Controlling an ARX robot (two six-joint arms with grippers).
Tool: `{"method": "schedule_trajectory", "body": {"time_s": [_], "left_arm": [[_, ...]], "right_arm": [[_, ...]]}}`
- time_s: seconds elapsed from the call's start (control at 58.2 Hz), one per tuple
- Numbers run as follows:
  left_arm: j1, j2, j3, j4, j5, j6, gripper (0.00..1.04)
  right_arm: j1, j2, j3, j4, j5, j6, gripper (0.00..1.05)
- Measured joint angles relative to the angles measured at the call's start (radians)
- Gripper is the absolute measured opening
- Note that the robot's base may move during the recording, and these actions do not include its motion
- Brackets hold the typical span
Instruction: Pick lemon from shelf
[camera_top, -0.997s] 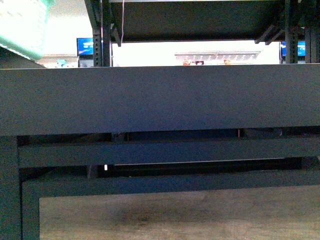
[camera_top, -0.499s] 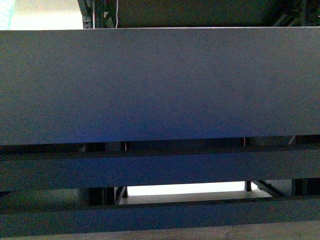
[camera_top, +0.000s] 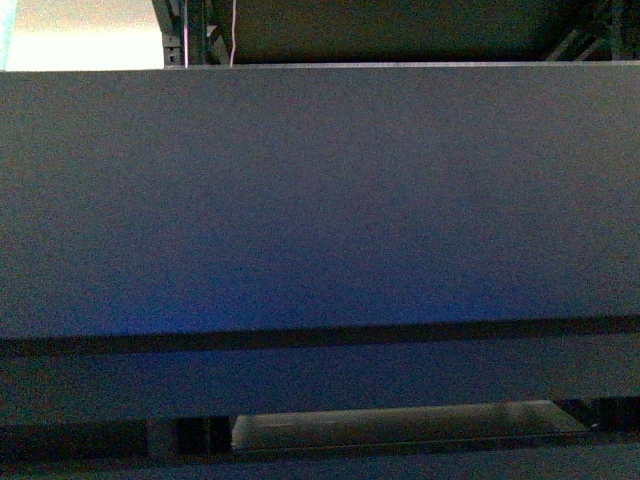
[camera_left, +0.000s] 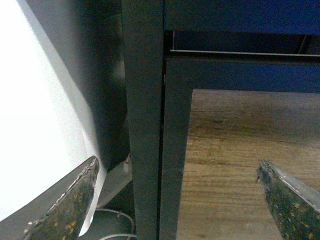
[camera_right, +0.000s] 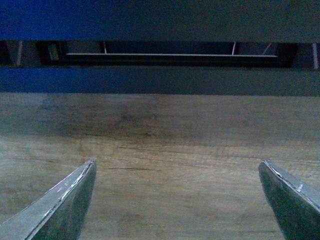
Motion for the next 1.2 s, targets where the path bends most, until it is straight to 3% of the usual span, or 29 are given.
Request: {"method": "schedule_trajectory", "body": {"time_s": [1.204], "left_arm": [[0.0,0.0,0.0,0.0,0.0,0.001,0.97]], "right_arm": [[0.0,0.0,0.0,0.0,0.0,0.001,0.97]]}}
